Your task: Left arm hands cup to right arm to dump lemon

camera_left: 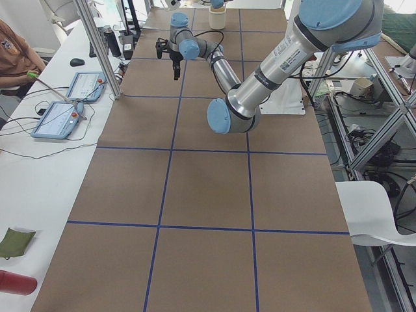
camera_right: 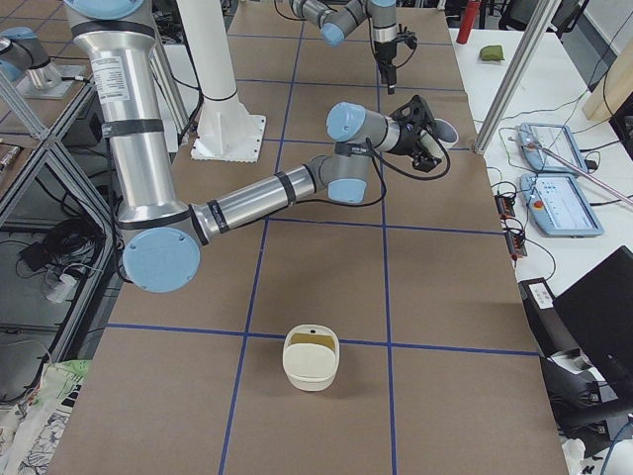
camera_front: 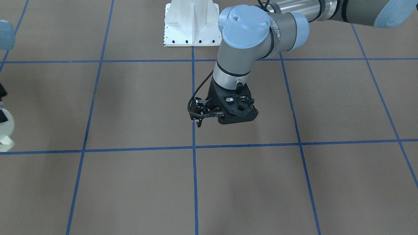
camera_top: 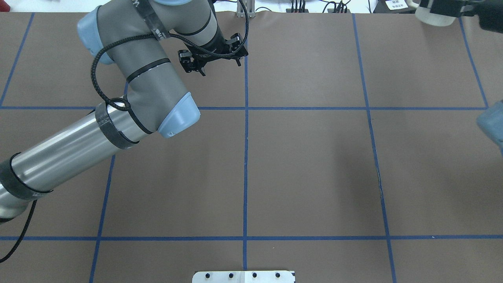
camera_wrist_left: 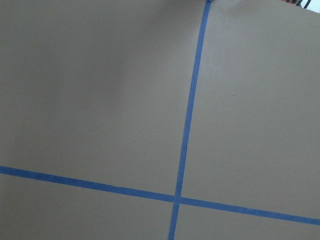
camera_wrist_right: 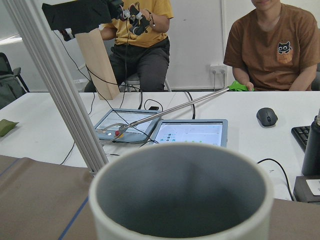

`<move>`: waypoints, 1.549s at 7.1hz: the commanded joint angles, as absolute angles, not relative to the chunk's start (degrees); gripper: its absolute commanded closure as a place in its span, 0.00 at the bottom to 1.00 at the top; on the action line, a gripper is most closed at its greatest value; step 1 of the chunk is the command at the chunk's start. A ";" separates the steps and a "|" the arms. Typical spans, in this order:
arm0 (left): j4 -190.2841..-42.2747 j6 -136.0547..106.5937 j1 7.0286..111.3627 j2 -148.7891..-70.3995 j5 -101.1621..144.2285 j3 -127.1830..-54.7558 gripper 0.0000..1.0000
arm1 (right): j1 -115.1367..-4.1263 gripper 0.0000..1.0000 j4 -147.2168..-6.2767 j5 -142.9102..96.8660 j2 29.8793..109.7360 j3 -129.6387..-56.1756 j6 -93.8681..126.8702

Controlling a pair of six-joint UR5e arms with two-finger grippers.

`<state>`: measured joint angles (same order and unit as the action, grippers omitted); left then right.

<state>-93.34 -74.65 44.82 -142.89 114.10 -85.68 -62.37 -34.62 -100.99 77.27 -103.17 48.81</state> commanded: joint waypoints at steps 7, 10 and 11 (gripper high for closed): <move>-102.44 -85.31 50.71 -143.17 121.73 -84.55 0.00 | -25.94 0.78 -64.76 -52.50 58.21 -101.43 36.74; -105.38 -90.08 50.54 -143.44 125.83 -84.02 0.00 | -24.70 0.78 -66.53 -49.48 55.11 -98.44 37.27; -105.38 -90.09 50.54 -143.52 127.60 -84.11 0.00 | -24.78 0.78 -66.62 -49.48 55.02 -98.44 37.27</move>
<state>-105.12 -89.68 50.55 -143.45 125.41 -84.07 -24.81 -66.49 -49.76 55.37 -98.78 37.22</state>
